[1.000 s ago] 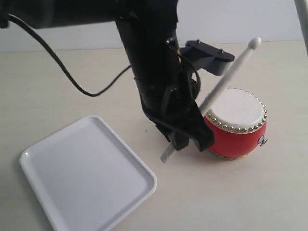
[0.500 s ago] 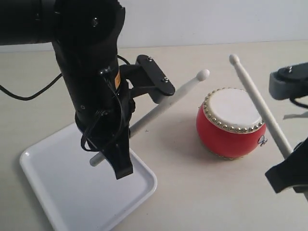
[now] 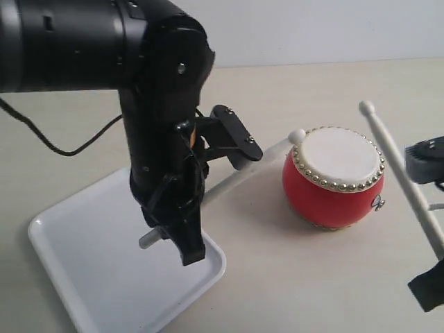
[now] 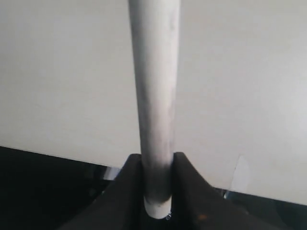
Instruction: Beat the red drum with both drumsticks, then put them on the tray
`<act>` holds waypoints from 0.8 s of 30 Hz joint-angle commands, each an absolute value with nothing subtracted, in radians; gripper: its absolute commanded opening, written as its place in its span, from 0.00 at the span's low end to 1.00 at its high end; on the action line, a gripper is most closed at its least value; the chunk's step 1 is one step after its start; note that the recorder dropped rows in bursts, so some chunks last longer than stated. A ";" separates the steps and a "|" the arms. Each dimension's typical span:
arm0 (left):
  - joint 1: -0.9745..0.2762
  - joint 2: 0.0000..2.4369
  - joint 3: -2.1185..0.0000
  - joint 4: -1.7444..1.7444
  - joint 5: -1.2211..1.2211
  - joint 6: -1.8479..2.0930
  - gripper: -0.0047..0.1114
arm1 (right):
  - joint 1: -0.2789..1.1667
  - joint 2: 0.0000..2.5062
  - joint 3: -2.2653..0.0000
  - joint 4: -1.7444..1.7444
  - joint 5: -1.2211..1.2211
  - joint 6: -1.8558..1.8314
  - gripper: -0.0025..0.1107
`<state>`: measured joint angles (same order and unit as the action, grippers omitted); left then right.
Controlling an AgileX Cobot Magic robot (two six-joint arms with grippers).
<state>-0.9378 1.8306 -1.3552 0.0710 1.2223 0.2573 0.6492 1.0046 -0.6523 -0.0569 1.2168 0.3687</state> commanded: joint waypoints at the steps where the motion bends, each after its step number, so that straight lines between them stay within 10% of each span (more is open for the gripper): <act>1: -0.946 1.930 -1.484 0.078 1.221 0.262 0.04 | 0.643 0.783 -0.659 -0.059 1.221 0.398 0.02; 24: -0.955 2.045 -1.641 0.142 1.221 0.220 0.04 | 0.643 0.672 -0.659 -0.113 1.221 0.412 0.02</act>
